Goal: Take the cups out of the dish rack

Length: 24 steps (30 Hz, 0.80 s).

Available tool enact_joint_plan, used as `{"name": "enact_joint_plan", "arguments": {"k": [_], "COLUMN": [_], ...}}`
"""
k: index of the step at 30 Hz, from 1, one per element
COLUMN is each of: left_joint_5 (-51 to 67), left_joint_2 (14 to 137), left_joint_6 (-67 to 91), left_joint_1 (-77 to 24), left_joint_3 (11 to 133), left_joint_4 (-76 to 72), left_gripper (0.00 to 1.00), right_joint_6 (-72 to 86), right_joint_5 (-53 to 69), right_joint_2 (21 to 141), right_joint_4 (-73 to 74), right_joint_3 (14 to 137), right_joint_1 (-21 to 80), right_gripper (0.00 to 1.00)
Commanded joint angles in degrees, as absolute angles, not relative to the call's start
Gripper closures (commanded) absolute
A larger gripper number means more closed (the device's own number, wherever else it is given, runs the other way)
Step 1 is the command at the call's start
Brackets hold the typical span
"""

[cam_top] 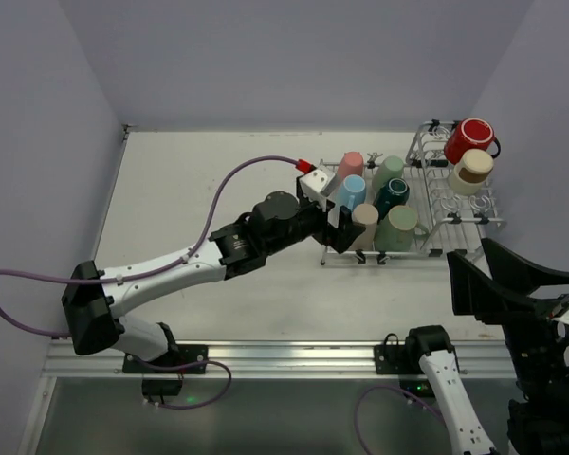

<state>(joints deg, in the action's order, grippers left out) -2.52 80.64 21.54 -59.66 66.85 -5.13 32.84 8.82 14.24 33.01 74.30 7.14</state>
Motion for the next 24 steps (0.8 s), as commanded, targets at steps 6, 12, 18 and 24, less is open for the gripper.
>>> {"name": "enact_joint_plan", "arguments": {"k": [6,12,18,24], "left_joint_5": [-18.7,-24.9,-24.9,-26.5], "left_joint_2": [87.1,94.4,100.5,104.3], "left_joint_6": [13.0,9.1,7.6,6.6], "left_joint_1": [-64.7,-67.0,-67.1,-67.0], "left_joint_3": [75.7,80.6,84.5,87.4], "left_joint_4": [-5.5,-4.1,-4.0,-3.0], "left_gripper": [0.00,0.00,0.00,0.00], "right_joint_6": [31.3,31.3,31.6,31.9], "right_joint_5": [6.1,5.9,6.2,8.1], "right_joint_2": [14.5,14.2,14.1,14.4], "right_joint_4": [34.2,33.7,33.1,33.0], "right_joint_3": [73.1,73.5,72.3,71.3], "right_joint_1": [7.1,7.1,7.2,7.2], "right_gripper": [0.02,0.02,0.02,0.02]}}
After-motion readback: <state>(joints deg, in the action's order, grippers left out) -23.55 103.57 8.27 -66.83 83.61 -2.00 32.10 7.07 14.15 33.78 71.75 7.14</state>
